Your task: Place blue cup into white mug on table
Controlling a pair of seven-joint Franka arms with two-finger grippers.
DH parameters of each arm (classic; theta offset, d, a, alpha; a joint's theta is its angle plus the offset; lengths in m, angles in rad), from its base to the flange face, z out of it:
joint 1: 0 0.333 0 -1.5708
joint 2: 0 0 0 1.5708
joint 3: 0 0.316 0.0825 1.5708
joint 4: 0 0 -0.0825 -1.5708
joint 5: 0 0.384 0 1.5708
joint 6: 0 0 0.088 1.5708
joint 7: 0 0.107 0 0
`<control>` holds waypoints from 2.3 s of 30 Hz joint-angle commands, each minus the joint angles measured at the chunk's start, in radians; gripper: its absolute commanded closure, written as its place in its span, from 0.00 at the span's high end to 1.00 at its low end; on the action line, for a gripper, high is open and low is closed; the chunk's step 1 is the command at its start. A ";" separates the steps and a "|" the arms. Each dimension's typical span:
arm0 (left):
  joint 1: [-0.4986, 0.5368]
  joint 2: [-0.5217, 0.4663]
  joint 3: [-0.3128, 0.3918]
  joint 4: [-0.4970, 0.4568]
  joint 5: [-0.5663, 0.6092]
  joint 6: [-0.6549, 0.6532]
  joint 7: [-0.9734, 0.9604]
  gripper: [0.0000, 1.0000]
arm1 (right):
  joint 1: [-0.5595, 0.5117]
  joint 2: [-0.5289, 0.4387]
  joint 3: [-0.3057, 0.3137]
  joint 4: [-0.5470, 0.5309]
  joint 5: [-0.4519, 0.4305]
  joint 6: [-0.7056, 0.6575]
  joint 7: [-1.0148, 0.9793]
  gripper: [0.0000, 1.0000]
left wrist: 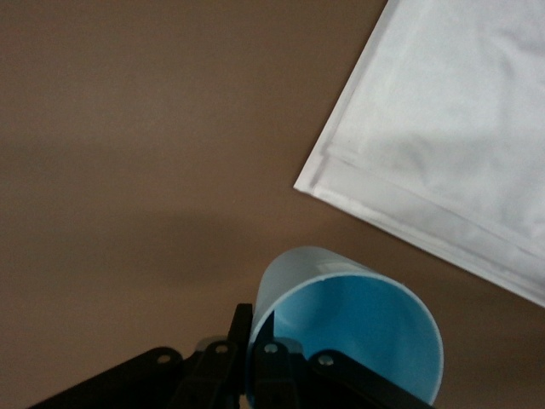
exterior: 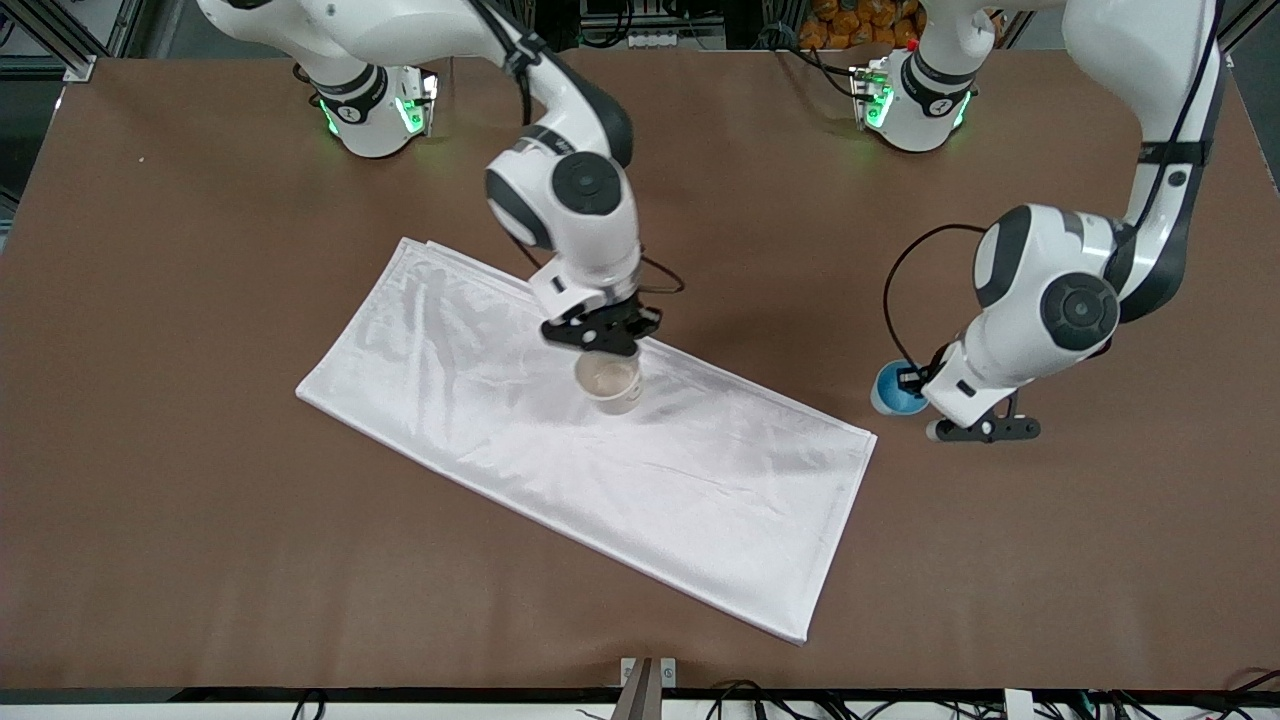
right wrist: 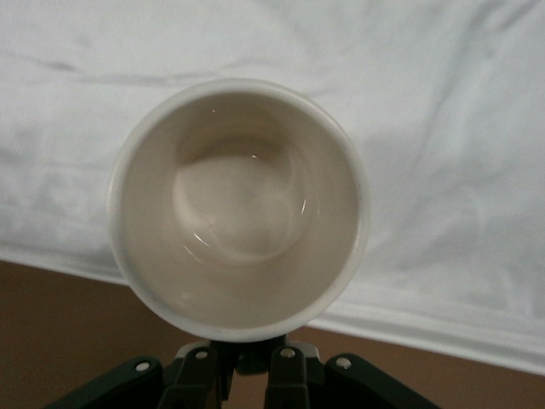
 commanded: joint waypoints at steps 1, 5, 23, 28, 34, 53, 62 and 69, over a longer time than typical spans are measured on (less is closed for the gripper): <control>0.023 -0.113 -0.011 -0.137 0.005 0.036 0.049 0.00 | 0.067 0.086 -0.005 0.100 0.003 -0.015 0.050 0.00; 0.023 -0.130 -0.011 -0.160 0.005 0.037 0.052 0.00 | 0.113 0.102 -0.003 0.103 0.006 -0.004 0.051 0.00; 0.023 -0.159 -0.026 -0.163 -0.014 0.031 0.054 0.00 | 0.256 0.171 -0.005 0.112 -0.010 0.053 0.119 0.00; 0.032 -0.161 -0.026 -0.163 -0.014 0.029 0.074 0.00 | 0.256 0.171 -0.005 0.111 -0.011 0.045 0.114 0.00; 0.043 -0.161 -0.026 -0.165 -0.019 0.026 0.085 0.00 | 0.254 0.170 -0.006 0.111 -0.039 0.043 0.122 0.41; 0.041 -0.170 -0.067 -0.177 -0.080 0.026 0.063 0.00 | 0.234 0.083 0.003 0.190 -0.027 -0.146 0.156 1.00; 0.032 -0.218 -0.081 -0.216 -0.149 0.026 0.043 0.00 | 0.150 -0.117 0.046 0.218 -0.020 -0.409 0.128 1.00; 0.032 -0.219 -0.202 -0.216 -0.148 0.026 -0.174 0.00 | 0.044 -0.261 0.060 0.215 0.002 -0.607 -0.068 1.00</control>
